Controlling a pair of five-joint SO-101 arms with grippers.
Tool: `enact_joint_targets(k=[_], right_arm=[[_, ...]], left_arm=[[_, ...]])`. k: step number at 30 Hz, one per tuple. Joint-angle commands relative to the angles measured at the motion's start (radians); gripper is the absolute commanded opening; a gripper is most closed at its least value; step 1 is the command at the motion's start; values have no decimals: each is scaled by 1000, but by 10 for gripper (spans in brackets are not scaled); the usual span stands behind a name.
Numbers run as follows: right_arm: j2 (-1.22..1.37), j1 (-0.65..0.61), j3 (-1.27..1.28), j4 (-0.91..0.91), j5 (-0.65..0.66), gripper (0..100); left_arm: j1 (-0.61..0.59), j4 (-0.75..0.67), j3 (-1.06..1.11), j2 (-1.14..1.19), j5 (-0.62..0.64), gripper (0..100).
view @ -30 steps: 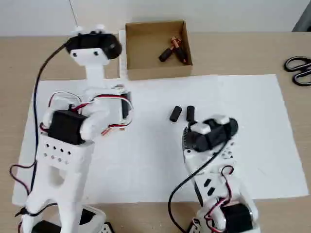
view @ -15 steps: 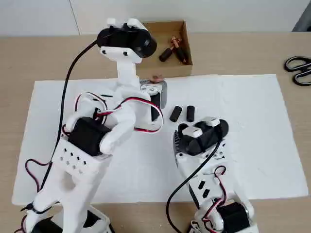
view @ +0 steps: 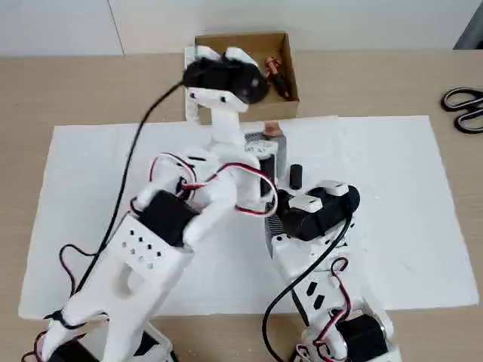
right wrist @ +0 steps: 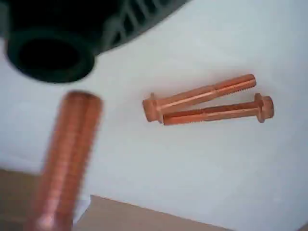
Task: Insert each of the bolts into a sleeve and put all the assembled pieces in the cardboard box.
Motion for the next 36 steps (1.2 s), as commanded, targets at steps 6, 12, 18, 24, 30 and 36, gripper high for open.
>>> enact_joint_targets(k=[6, 12, 18, 24, 30, 36], right_arm=[[-16, -2, -3, -18, -15, 4], [-15, -31, 11, -24, -14, 4], [-15, -67, 66, -70, -9, 4], [-15, -68, 66, -68, -9, 4], [-15, -68, 66, -68, -9, 4], [-15, -68, 64, -68, -9, 4]], left_arm=[[5, -275, 272, -319, -89, 6], [12, -339, 369, -350, -86, 6], [12, -336, 374, -350, -84, 6], [14, -305, 377, -350, -81, 6], [25, -292, 412, -350, -81, 6], [23, -347, 466, -350, -83, 6]])
